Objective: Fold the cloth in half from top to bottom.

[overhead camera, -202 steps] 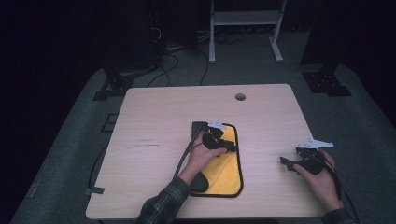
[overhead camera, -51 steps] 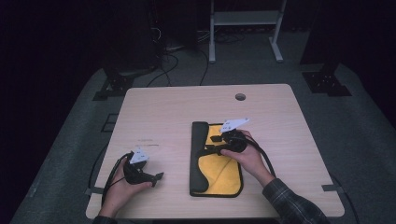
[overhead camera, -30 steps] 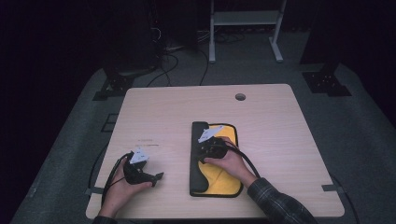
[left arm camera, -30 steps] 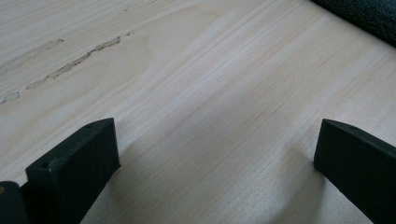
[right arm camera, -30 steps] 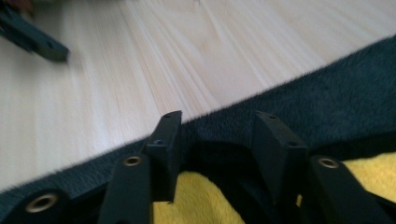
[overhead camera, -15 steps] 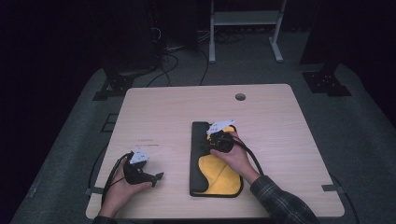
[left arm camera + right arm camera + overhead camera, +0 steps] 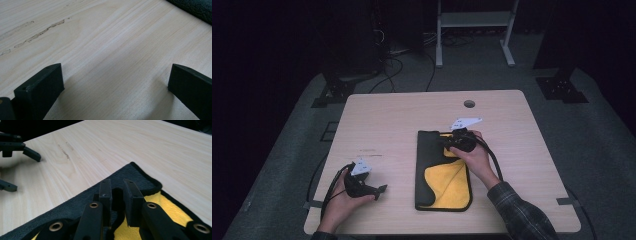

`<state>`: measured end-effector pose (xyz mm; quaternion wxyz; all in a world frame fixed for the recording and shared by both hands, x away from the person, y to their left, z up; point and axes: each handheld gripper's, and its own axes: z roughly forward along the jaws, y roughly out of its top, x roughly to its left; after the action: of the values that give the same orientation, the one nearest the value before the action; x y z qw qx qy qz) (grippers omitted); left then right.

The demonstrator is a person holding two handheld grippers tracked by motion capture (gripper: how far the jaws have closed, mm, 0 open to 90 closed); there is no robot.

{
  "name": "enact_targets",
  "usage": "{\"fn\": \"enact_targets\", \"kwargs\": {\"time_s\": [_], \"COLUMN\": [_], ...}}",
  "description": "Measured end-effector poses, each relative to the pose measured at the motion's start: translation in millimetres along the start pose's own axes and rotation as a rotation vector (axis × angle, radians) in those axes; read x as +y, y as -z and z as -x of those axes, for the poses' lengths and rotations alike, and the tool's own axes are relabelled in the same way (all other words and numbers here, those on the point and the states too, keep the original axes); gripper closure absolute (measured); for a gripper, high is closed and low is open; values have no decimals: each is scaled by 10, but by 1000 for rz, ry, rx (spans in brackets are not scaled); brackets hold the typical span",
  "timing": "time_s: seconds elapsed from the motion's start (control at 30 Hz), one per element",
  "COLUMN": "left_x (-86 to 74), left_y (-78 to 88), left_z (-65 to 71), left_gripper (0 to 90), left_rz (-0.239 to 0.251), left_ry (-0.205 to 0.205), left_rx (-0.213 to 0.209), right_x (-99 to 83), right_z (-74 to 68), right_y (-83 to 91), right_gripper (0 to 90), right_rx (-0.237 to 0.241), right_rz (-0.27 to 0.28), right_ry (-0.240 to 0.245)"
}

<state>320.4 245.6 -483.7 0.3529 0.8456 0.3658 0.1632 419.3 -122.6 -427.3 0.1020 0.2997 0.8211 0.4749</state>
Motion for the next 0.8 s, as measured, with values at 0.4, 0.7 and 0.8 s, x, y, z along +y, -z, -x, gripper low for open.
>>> {"fn": "enact_targets", "kwargs": {"time_s": [0.4, 0.7, 0.8], "left_x": [0, 0, 0], "left_y": [0, 0, 0], "left_z": [1, 1, 1], "left_gripper": [0, 0, 0], "left_rz": [0, 0, 0], "left_ry": [2, 2, 2], "left_rx": [-1, -1, -1], "right_x": [-43, -59, -88], "right_z": [238, 438, 529], "right_y": [88, 103, 88], "right_gripper": [774, 774, 774], "right_rx": [-50, -86, -106], "right_rz": [14, 18, 14], "right_ry": [-37, -82, -101]}}
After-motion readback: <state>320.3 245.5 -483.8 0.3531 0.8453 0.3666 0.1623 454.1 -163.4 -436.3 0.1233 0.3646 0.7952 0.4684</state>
